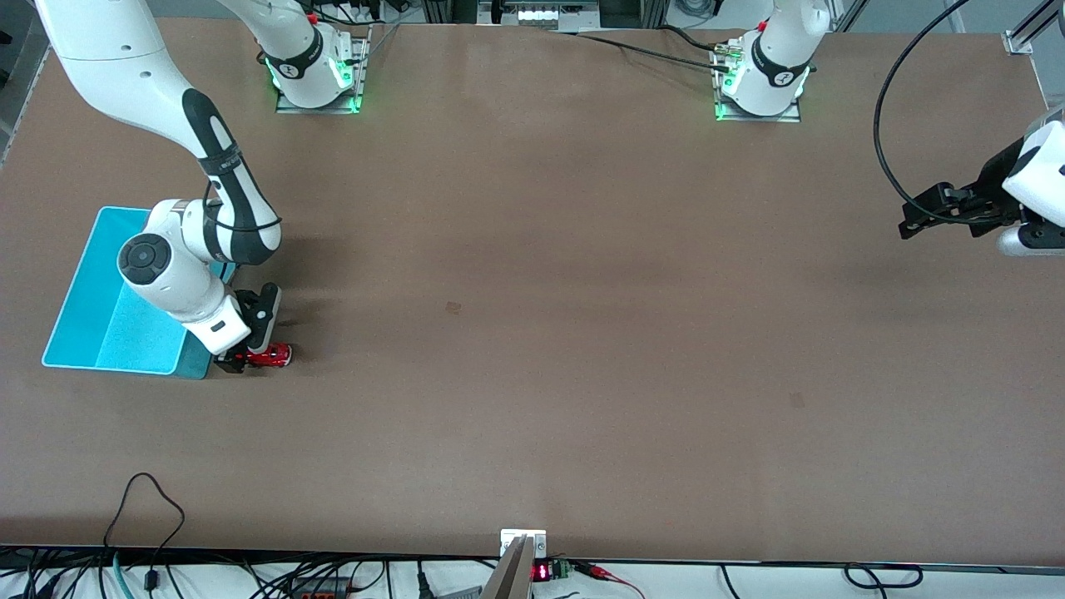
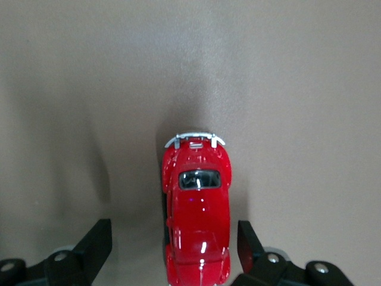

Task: Wind red beetle toy and store in blue box
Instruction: 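Lift the red car with the right gripper and carry it over the box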

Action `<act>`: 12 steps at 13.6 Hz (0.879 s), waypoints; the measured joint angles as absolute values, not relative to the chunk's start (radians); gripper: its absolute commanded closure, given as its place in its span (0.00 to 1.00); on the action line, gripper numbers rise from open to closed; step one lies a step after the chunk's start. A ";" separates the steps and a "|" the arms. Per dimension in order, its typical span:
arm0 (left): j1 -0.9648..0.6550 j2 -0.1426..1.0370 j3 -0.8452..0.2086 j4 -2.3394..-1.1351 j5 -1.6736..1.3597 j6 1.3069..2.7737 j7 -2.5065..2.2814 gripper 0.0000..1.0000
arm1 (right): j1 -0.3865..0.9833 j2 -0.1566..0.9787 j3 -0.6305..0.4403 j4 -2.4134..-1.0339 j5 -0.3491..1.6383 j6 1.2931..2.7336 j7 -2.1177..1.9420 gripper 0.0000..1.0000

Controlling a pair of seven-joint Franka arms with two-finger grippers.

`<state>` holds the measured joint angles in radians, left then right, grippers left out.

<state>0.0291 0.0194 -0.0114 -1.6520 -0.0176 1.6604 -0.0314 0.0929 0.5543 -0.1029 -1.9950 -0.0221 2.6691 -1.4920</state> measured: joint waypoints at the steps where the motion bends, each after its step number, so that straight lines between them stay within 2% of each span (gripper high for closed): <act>1: 0.029 0.019 -0.011 -1.652 -0.018 1.660 -0.031 0.00 | 0.093 0.556 -0.103 -1.995 -0.022 2.671 -1.493 0.91; 2: 0.029 0.019 -0.011 -1.652 -0.018 1.660 -0.031 0.00 | 0.093 0.556 -0.103 -1.994 -0.022 2.675 -1.493 1.00; 6: 0.029 0.019 -0.011 -1.652 -0.018 1.659 -0.031 0.00 | 0.093 0.545 -0.100 -1.980 0.020 2.670 -1.451 1.00; 12: 0.029 0.019 -0.012 -1.652 -0.018 1.659 -0.031 0.00 | 0.093 0.364 -0.085 -1.967 0.096 2.439 -1.029 0.99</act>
